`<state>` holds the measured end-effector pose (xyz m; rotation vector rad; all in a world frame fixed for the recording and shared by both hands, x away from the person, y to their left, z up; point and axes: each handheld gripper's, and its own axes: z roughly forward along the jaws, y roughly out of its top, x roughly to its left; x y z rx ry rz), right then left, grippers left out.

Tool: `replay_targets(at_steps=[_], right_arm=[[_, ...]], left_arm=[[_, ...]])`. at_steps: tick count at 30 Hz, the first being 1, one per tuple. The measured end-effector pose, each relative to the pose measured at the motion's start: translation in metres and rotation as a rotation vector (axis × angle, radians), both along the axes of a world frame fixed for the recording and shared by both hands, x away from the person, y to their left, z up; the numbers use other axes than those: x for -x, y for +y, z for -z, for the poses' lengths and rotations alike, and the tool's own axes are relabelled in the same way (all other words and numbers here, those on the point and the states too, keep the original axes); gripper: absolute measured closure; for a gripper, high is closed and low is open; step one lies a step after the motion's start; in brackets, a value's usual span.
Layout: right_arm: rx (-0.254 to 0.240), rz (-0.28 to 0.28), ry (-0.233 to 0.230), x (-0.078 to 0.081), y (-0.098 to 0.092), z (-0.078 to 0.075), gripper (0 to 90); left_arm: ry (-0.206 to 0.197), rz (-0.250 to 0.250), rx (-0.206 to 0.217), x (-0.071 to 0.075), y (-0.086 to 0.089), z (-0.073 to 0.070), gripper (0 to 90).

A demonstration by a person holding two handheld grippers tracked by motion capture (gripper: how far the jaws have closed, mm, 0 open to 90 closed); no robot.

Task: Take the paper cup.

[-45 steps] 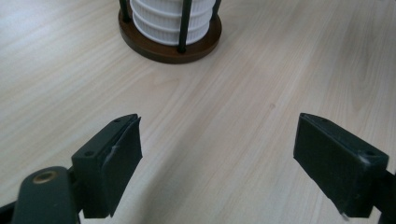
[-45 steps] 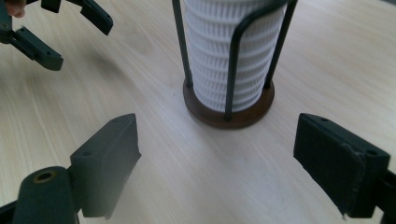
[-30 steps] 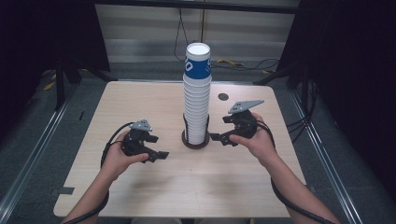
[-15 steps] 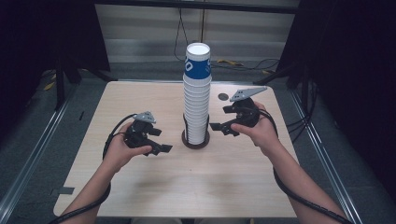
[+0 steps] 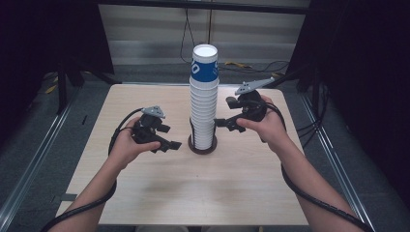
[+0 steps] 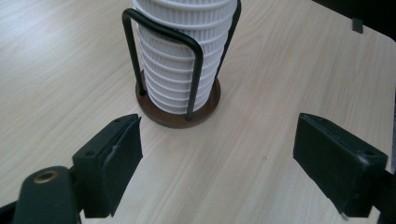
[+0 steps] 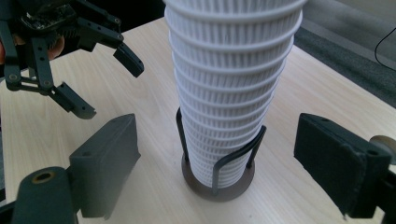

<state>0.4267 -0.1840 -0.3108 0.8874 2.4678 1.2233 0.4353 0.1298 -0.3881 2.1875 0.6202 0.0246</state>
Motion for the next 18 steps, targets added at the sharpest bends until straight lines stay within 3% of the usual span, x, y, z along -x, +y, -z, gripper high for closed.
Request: replay_targets(at_steps=[6, 18], right_arm=[[0.01, -0.001, -0.013, -0.004, 0.003, -0.009, 13.1], [-0.015, 0.011, -0.025, -0.014, 0.005, -0.029, 13.0]], left_arm=[[-0.013, 0.004, 0.001, -0.003, -0.001, -0.008, 15.3], [-0.013, 0.004, 0.002, -0.011, -0.006, -0.018, 15.3]])
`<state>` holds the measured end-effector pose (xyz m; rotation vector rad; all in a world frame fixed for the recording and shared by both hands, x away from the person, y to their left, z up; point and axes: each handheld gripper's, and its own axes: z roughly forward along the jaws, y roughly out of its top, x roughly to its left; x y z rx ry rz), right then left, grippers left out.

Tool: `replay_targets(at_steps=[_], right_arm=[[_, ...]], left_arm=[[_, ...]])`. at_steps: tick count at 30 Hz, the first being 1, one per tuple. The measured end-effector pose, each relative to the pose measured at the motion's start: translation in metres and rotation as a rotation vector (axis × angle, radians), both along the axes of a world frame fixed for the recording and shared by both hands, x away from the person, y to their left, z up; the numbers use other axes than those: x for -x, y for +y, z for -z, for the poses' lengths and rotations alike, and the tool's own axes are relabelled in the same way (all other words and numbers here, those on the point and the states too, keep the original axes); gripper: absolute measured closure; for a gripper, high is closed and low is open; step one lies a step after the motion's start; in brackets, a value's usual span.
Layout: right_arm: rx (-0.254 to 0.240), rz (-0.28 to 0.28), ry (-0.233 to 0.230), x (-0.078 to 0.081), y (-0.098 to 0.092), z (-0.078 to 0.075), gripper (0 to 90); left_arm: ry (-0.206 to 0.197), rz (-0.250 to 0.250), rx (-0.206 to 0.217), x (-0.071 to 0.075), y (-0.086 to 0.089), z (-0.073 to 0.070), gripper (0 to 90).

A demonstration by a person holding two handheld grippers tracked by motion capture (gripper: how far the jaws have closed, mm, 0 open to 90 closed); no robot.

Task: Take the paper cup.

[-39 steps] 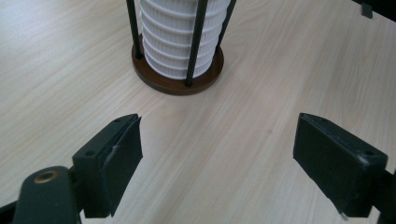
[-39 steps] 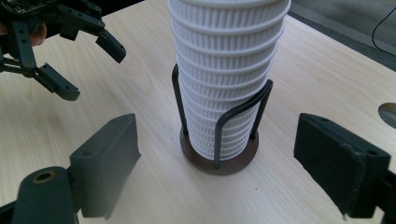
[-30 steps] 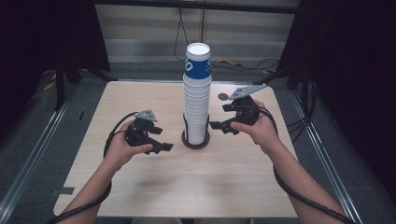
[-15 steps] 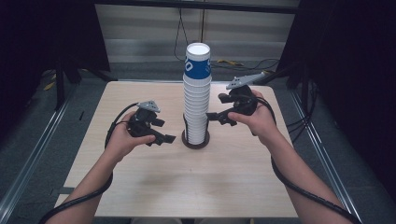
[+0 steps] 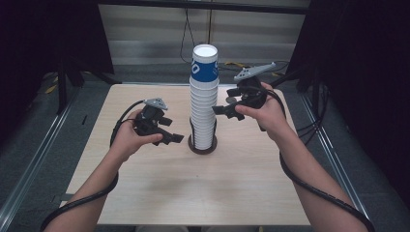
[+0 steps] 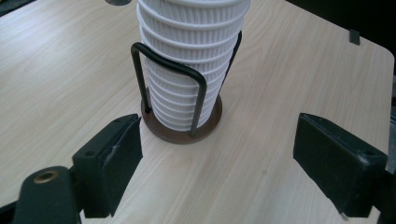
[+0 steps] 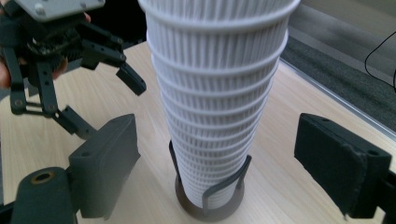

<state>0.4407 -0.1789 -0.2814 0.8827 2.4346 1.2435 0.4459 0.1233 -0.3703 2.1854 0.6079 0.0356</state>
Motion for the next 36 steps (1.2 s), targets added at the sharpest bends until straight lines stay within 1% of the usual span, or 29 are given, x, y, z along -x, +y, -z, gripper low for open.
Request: replay_targets(at_steps=[1, 3, 4, 6, 8, 9, 11, 13, 15, 16, 18, 19, 20, 21, 23, 24, 25, 27, 30, 31, 33, 36], right_arm=[[-0.016, 0.005, -0.011, -0.001, 0.001, -0.004, 13.0], [-0.019, 0.006, -0.017, -0.001, 0.001, -0.006, 13.0], [-0.016, 0.002, -0.015, -0.001, 0.001, -0.007, 13.0], [-0.027, 0.0, -0.012, -0.002, 0.002, -0.01, 13.0], [-0.025, -0.001, -0.018, -0.003, 0.004, -0.012, 13.0], [-0.027, 0.0, -0.016, -0.003, 0.005, -0.013, 13.0], [-0.035, -0.004, -0.022, -0.004, 0.008, -0.018, 13.0], [-0.04, -0.004, -0.024, -0.005, 0.009, -0.019, 12.9], [-0.044, -0.006, -0.035, -0.006, 0.011, -0.023, 12.9], [-0.048, -0.006, -0.033, -0.007, 0.011, -0.025, 12.9], [-0.057, -0.001, -0.036, -0.008, 0.013, -0.029, 12.5], [-0.063, 0.001, -0.038, -0.01, 0.014, -0.033, 12.5], [-0.063, 0.001, -0.038, -0.01, 0.014, -0.033, 12.5], [-0.067, 0.002, -0.041, -0.012, 0.015, -0.035, 12.5], [-0.064, 0.005, -0.044, -0.012, 0.016, -0.037, 12.5], [-0.068, 0.009, -0.048, -0.013, 0.016, -0.038, 12.5], [-0.083, 0.016, -0.047, -0.014, 0.018, -0.038, 12.6], [-0.089, 0.015, -0.051, -0.015, 0.019, -0.038, 12.5], [-0.105, 0.017, -0.052, -0.017, 0.022, -0.039, 12.5], [-0.095, 0.015, -0.056, -0.019, 0.025, -0.039, 12.5], [-0.092, 0.011, -0.057, -0.019, 0.027, -0.039, 12.5], [-0.098, 0.013, -0.063, -0.022, 0.031, -0.04, 12.5]], left_arm=[[0.003, -0.001, 0.0, 0.0, 0.0, -0.001, 15.3], [-0.007, 0.0, 0.007, 0.0, -0.001, -0.002, 15.3], [-0.003, 0.001, 0.005, 0.001, -0.002, -0.001, 15.3], [-0.001, 0.001, 0.003, 0.0, -0.003, -0.001, 15.3], [0.004, 0.007, 0.005, -0.001, -0.004, -0.001, 15.3], [0.002, 0.016, -0.002, -0.002, -0.004, -0.002, 15.3], [0.002, 0.014, 0.0, -0.002, -0.006, -0.002, 15.3], [0.002, 0.016, 0.003, -0.003, -0.006, -0.004, 15.3], [-0.002, 0.014, 0.001, -0.003, -0.007, -0.005, 15.3], [0.001, 0.018, 0.0, -0.004, -0.007, -0.006, 15.3], [-0.01, 0.018, 0.001, -0.005, -0.008, -0.008, 15.3], [-0.007, 0.023, -0.009, -0.006, -0.008, -0.01, 15.2], [-0.008, 0.017, 0.0, -0.006, -0.009, -0.011, 15.2], [-0.012, 0.016, -0.003, -0.007, -0.009, -0.012, 15.3], [-0.017, 0.016, 0.008, -0.008, -0.01, -0.014, 15.2], [-0.015, 0.021, 0.001, -0.009, -0.01, -0.015, 15.2], [-0.023, 0.022, -0.003, -0.009, -0.012, -0.016, 15.2], [-0.024, 0.024, -0.007, -0.01, -0.012, -0.017, 15.2], [-0.026, 0.029, 0.001, -0.01, -0.014, -0.02, 15.2], [-0.028, 0.035, -0.004, -0.011, -0.014, -0.021, 15.2], [-0.029, 0.038, 0.0, -0.012, -0.016, -0.023, 15.2], [-0.034, 0.043, -0.002, -0.014, -0.018, -0.026, 15.1]])
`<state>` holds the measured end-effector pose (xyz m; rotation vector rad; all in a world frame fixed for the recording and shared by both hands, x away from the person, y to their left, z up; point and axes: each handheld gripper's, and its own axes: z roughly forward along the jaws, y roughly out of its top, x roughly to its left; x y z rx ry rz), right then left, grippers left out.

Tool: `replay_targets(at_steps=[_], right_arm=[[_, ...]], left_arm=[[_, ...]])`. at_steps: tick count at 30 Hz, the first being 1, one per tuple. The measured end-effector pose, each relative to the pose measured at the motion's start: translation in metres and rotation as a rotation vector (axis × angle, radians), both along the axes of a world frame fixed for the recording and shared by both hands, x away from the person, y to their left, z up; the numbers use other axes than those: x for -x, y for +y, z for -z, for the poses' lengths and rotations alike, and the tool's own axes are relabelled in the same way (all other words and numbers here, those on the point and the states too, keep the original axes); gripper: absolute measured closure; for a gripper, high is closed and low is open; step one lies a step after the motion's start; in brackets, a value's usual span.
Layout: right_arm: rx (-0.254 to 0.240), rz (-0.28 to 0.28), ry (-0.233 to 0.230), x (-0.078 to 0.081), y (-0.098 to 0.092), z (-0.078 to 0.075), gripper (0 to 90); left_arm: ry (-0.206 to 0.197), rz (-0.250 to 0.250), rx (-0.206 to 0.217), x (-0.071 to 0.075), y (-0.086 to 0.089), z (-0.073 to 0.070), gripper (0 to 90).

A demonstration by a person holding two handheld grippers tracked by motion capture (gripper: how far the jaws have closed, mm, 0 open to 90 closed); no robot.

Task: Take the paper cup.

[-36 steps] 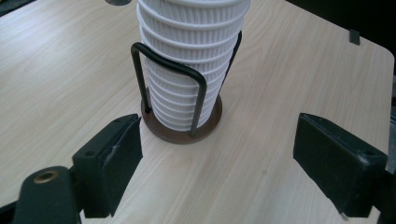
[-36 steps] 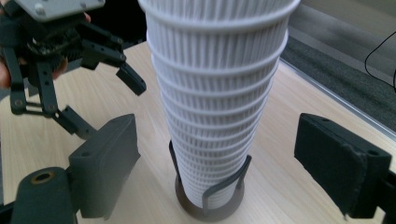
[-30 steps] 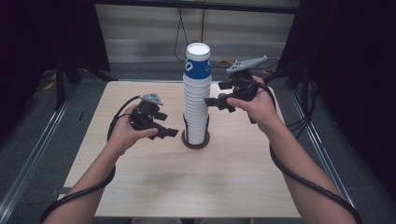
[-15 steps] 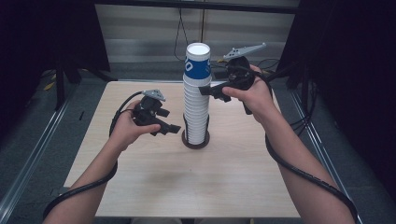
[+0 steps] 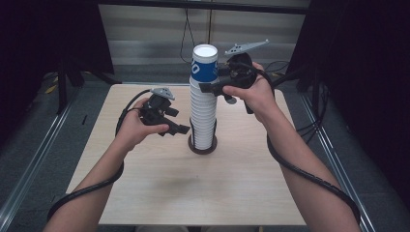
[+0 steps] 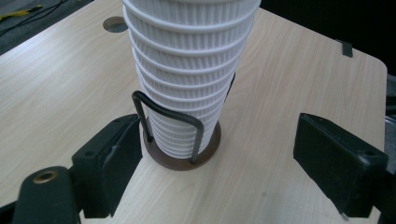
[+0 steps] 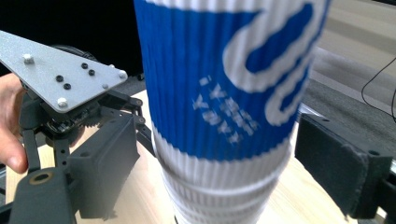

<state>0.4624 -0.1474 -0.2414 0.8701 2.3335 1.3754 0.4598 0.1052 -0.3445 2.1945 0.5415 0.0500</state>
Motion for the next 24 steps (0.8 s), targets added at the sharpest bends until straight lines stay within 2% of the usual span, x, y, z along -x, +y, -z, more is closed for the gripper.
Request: replay_targets(at_steps=[8, 13, 16, 18, 24], right_arm=[[-0.006, 0.021, -0.011, -0.006, 0.011, -0.003, 12.0], [-0.036, 0.04, -0.012, -0.009, 0.012, -0.003, 13.2], [-0.037, 0.042, -0.019, -0.009, 0.012, -0.003, 15.7], [-0.037, 0.047, -0.023, -0.008, 0.012, -0.003, 17.5], [-0.037, 0.051, -0.035, -0.007, 0.013, -0.002, 18.2]], left_arm=[[-0.005, 0.001, 0.013, -0.005, -0.006, -0.011, 15.0], [-0.017, -0.001, 0.025, -0.01, -0.009, -0.022, 14.9], [-0.015, -0.001, 0.039, -0.012, -0.01, -0.026, 14.9], [-0.022, 0.003, 0.034, -0.013, -0.011, -0.031, 14.9], [-0.025, 0.001, 0.058, -0.016, -0.018, -0.041, 14.8]])
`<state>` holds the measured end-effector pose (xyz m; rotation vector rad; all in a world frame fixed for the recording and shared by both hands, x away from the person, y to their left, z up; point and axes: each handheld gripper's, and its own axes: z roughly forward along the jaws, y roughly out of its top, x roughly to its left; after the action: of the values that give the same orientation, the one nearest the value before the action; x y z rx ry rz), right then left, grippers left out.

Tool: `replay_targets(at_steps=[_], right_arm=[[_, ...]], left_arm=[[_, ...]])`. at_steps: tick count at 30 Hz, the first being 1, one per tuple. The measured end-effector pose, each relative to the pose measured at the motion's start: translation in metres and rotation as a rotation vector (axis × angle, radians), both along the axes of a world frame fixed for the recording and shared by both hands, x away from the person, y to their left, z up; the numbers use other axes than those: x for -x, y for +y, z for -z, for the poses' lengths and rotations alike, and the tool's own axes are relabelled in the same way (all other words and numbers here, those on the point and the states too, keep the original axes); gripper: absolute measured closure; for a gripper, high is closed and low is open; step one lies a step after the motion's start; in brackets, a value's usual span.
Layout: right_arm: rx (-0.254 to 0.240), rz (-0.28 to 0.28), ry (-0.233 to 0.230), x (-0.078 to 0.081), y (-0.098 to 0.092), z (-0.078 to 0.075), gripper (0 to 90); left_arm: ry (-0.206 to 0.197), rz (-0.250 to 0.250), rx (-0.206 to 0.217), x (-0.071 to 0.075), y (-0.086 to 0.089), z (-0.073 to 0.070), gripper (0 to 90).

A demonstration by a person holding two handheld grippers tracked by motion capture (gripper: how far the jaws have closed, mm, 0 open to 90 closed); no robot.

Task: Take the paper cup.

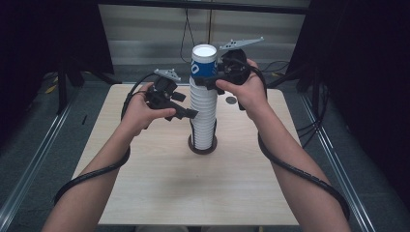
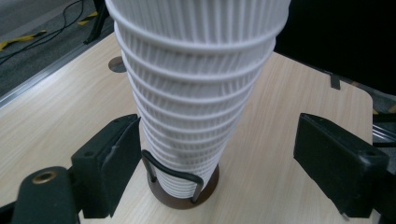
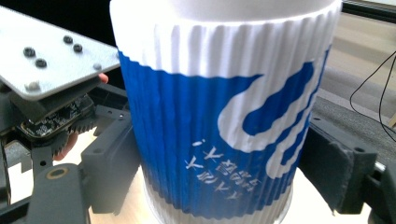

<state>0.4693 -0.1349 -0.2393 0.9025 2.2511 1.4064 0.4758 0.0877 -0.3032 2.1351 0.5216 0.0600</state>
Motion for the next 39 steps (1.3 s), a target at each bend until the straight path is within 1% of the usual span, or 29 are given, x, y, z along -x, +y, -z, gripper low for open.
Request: replay_targets(at_steps=[3, 5, 6, 9, 12, 17, 19, 20, 21, 24, 27, 33, 36, 37, 38, 39], right_arm=[[-0.001, 0.002, 0.0, 0.001, 0.0, 0.0, 18.5], [0.002, 0.001, 0.0, 0.001, 0.0, 0.0, 18.5], [0.002, 0.001, 0.0, 0.001, 0.0, 0.0, 18.5], [0.005, 0.0, 0.001, 0.001, -0.001, -0.001, 18.6], [0.002, 0.0, -0.001, 0.002, -0.001, 0.0, 18.6], [-0.004, -0.001, -0.007, 0.002, -0.002, 0.0, 18.7], [-0.004, 0.0, -0.007, 0.002, -0.002, 0.001, 18.7], [-0.003, 0.0, -0.006, 0.002, -0.002, 0.0, 18.6], [-0.001, -0.001, -0.007, 0.002, -0.002, 0.0, 18.7], [0.002, 0.003, -0.009, 0.002, -0.001, 0.0, 18.7], [-0.002, 0.003, -0.01, 0.002, -0.001, 0.001, 18.7], [-0.002, 0.003, -0.012, 0.001, 0.0, 0.001, 18.7], [-0.005, 0.005, -0.013, 0.001, 0.0, 0.002, 18.7], [-0.004, 0.005, -0.012, 0.001, 0.0, 0.001, 18.7], [-0.004, 0.005, -0.012, 0.001, 0.0, 0.001, 18.7], [-0.004, 0.005, -0.012, 0.001, 0.0, 0.001, 18.7]], left_arm=[[-0.008, 0.005, 0.003, -0.002, -0.002, -0.005, 14.8], [-0.011, -0.002, 0.009, -0.003, -0.003, -0.008, 14.8], [-0.01, -0.004, 0.019, -0.003, -0.003, -0.009, 14.8], [-0.019, 0.0, 0.024, -0.004, -0.005, -0.014, 14.8], [-0.024, 0.005, 0.031, -0.004, -0.007, -0.017, 14.8], [-0.039, -0.003, 0.038, -0.004, -0.011, -0.021, 13.8], [-0.043, -0.01, 0.047, -0.004, -0.013, -0.022, 13.8], [-0.044, -0.008, 0.039, -0.005, -0.013, -0.023, 13.8], [-0.048, -0.011, 0.035, -0.005, -0.013, -0.023, 13.8], [-0.054, -0.025, 0.046, -0.007, -0.014, -0.023, 13.7], [-0.062, -0.022, 0.044, -0.008, -0.015, -0.021, 13.4], [-0.079, -0.038, 0.039, -0.01, -0.021, -0.019, 9.5], [-0.074, -0.052, 0.066, -0.012, -0.023, -0.016, 8.9], [-0.077, -0.059, 0.073, -0.012, -0.023, -0.016, 11.9], [-0.084, -0.061, 0.076, -0.013, -0.022, -0.015, 11.9], [-0.082, -0.062, 0.086, -0.013, -0.022, -0.014, 13.7]])
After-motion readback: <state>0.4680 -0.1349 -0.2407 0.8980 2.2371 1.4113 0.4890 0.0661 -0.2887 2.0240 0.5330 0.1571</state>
